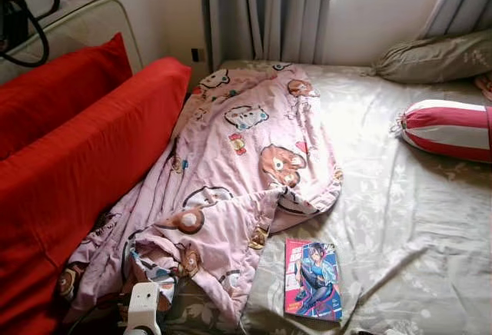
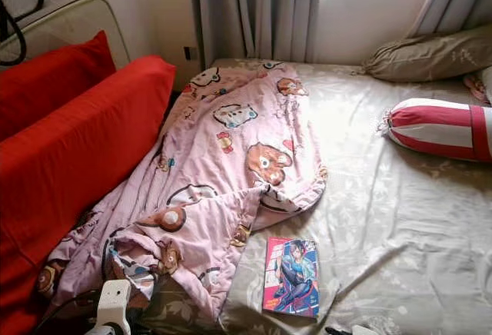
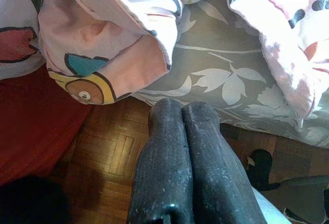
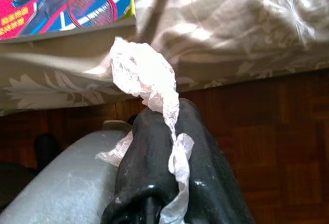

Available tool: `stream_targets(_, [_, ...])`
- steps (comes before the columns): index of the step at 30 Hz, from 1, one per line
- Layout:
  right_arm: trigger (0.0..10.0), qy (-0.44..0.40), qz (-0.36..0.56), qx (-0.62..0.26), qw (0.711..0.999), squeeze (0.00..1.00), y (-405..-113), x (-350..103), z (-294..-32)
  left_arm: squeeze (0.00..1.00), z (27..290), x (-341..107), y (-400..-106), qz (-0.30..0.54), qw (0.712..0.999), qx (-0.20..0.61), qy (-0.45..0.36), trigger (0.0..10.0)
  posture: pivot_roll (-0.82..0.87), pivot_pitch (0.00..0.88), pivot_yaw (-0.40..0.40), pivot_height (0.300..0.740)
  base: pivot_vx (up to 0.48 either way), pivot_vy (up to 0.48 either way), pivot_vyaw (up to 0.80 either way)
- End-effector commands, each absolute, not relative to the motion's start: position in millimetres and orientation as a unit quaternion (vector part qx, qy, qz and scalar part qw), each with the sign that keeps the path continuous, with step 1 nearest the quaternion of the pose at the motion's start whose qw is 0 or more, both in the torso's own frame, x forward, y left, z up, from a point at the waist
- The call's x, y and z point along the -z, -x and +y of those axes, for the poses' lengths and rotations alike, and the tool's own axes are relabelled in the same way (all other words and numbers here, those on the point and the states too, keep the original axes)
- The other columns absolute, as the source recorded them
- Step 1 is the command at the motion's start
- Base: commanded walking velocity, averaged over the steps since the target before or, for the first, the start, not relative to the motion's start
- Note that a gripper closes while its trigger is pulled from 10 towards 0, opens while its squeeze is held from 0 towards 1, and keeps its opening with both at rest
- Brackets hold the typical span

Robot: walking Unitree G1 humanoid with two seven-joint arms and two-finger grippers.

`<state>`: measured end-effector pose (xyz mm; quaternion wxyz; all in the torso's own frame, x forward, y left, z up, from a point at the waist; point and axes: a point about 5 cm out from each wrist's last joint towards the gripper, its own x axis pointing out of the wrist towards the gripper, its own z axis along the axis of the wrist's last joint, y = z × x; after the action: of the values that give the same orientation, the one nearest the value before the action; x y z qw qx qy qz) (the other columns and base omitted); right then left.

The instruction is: Clean up the room

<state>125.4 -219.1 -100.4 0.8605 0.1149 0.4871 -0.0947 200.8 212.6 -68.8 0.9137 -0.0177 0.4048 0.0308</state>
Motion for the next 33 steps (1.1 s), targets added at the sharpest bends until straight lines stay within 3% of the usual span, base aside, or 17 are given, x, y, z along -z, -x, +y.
stream_targets(1, [10.0,-0.108,0.482,0.087,0.865,0.0,-129.5,99.3,-217.1,0.0,214.7,71.6,-195.7,0.417,0.908,-0.036,0.019,10.0,0.07,0.0,-0.033,0.714,0.0,0.0,0.0])
stream_targets(12, [10.0,-0.089,0.485,0.072,0.867,0.0,-132.7,97.9,-218.7,0.0,214.8,72.0,-195.4,0.416,0.908,-0.051,0.029,10.0,0.08,0.0,-0.038,0.714,0.0,0.0,0.0])
stream_targets(33, [10.0,-0.082,0.491,0.059,0.865,0.0,-130.9,99.2,-215.5,0.0,217.1,72.0,-194.3,0.417,0.907,-0.048,0.027,10.0,0.08,0.0,-0.026,0.714,0.0,0.0,0.77])
